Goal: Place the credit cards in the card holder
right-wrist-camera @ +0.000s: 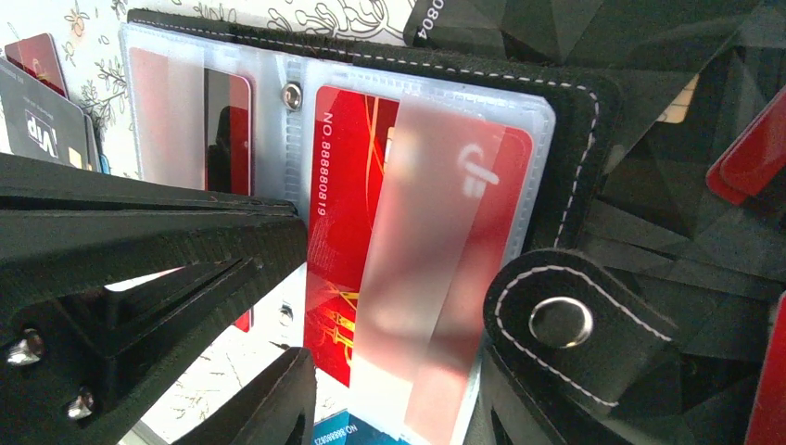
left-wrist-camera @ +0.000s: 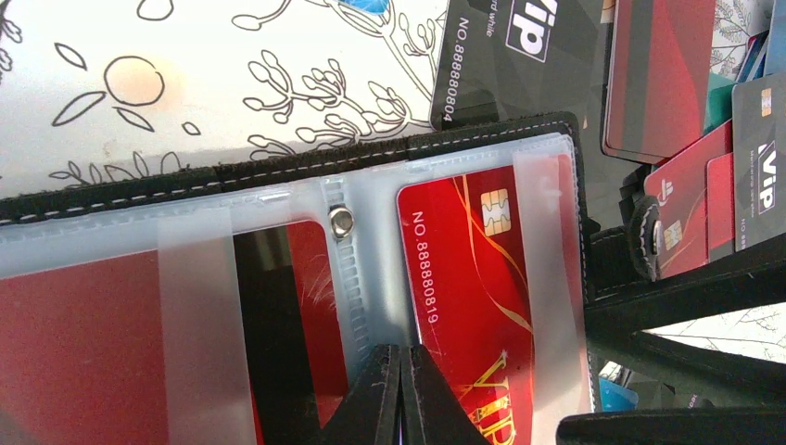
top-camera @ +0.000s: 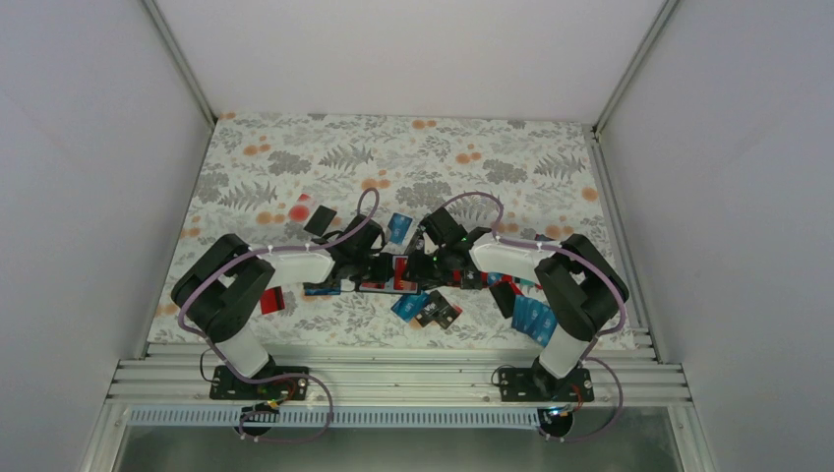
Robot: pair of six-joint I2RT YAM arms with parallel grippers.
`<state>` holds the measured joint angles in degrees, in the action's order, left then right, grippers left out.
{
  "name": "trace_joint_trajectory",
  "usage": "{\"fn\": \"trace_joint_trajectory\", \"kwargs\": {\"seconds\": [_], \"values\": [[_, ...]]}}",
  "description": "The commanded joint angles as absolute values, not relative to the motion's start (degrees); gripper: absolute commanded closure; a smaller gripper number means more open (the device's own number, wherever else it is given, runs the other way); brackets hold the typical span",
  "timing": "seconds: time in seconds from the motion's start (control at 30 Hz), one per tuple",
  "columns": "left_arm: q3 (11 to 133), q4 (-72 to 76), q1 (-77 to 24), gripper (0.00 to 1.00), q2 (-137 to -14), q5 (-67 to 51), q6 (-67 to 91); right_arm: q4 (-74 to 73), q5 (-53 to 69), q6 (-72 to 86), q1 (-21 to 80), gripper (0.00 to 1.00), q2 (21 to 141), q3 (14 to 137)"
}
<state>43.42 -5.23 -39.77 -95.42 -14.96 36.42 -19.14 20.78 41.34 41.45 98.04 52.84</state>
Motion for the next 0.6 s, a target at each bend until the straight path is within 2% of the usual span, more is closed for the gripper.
{"fn": "trace_joint_trajectory", "kwargs": {"seconds": [0.0, 0.57], "values": [[44.23, -5.8, -40.6, 0.98, -97.26, -15.03, 35.95, -18.5, 21.24, 41.13, 41.48, 0.54, 98.74, 53.0], [44.12, -5.96, -40.87, 0.98, -96.67, -14.9, 36.42, -18.19, 25.88, 40.54, 41.73, 0.54, 95.98, 56.7]]}}
